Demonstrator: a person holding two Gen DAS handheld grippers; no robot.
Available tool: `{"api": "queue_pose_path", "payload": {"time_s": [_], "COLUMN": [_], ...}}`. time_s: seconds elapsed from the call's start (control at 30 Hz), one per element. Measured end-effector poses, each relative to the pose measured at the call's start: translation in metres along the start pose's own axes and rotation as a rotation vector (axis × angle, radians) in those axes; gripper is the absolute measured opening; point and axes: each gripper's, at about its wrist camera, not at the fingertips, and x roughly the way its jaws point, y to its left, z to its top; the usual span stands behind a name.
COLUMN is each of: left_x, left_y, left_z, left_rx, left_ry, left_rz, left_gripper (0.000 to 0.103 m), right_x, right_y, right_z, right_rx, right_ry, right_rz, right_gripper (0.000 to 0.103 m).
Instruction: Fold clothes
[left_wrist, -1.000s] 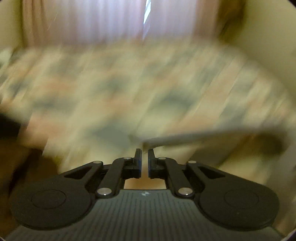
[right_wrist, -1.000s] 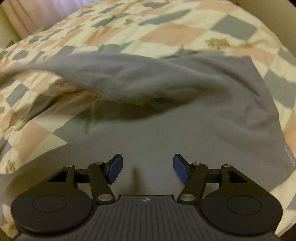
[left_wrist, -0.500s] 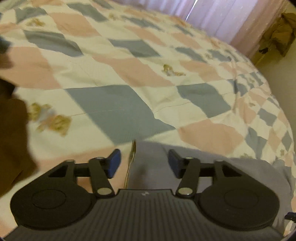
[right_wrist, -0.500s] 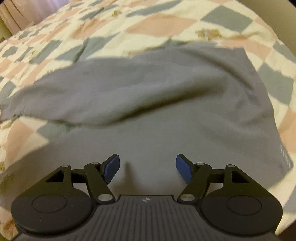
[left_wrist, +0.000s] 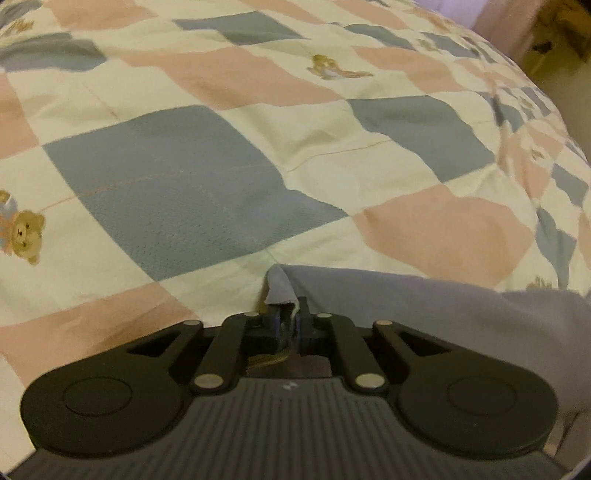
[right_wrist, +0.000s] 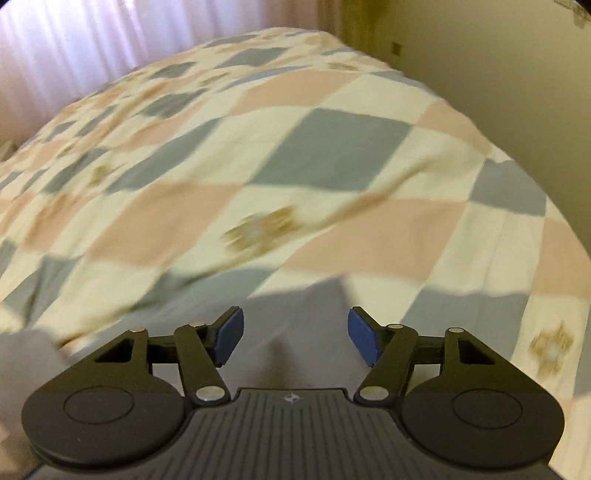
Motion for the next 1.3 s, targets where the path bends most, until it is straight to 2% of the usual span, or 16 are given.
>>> {"api": "queue_pose_path", "payload": {"time_s": [0.1,0.23,0.33,0.37,0.43,0.63,0.77,0.87,0.93,0.97,1.0,1.07,1.1,1.13,1.23,1.3], "left_x": [0.005,0.01,0.003,-0.003,-0.024,-0.114,-0.139,-0.128,-0.095,-0.072,-0.051,-0.009,0.003,0.004,-0.009,-0.027], "left_y": [-0.001,-0.01,-0.029,-0.037,-0.047,-0.046,-0.044,-0.032,-0.031,-0.029,-0.027,-0.024,-0.026,-0.028,-0.032,-0.026], "left_z": [0.0,-0.003,-0.007,-0.008,-0.008,0.016,0.035,0.047,0.053,0.055,0.056,0.059,0.061,0.064,0.073,0.076], "left_rx": [-0.031,-0.04,0.035,0.064,0.074,0.026,0.058,0.012,0.053,0.066,0.074,0.089,0.108,0.123,0.134,0.094], "left_ry": [0.005,-0.008,-0.045,-0.066,-0.129,-0.374,-0.461,-0.495,-0.441,-0.381,-0.319,-0.195,-0.157,-0.16,-0.217,-0.264], "left_rz": [0.028,0.087,0.154,0.167,0.167,0.177,0.26,0.29,0.372,0.419,0.469,0.566,0.598,0.599,0.589,0.584], "left_gripper": [0.01,0.009,0.003,0.003,0.003,0.003,0.003,0.006,0.012,0.02,0.023,0.024,0.024,0.024,0.041,0.041], "right_x": [0.035,0.076,0.09,0.086,0.071,-0.009,-0.023,-0.002,0.027,0.045,0.064,0.097,0.102,0.107,0.094,0.072], "right_y": [-0.031,-0.042,-0.041,-0.039,-0.039,-0.073,-0.072,-0.064,-0.054,-0.048,-0.038,-0.019,-0.011,-0.004,0.003,-0.002], "right_z": [0.018,0.021,0.02,0.021,0.021,0.033,0.035,0.038,0.043,0.045,0.048,0.052,0.052,0.053,0.05,0.042], "right_rx": [0.014,-0.038,-0.081,-0.105,-0.144,0.051,0.051,0.074,0.105,0.119,0.11,0.081,0.067,0.052,0.015,0.005], "right_ry": [0.055,0.149,0.183,0.173,0.124,-0.218,-0.274,-0.283,-0.244,-0.202,-0.161,-0.088,-0.073,-0.058,-0.084,-0.121], "right_rz": [0.038,0.128,0.22,0.238,0.291,0.346,0.354,0.32,0.287,0.274,0.236,0.143,0.106,0.069,0.042,0.021], "right_gripper": [0.066,0.065,0.027,0.026,0.025,0.025,0.025,0.025,0.027,0.029,0.036,0.048,0.049,0.05,0.065,0.068]}}
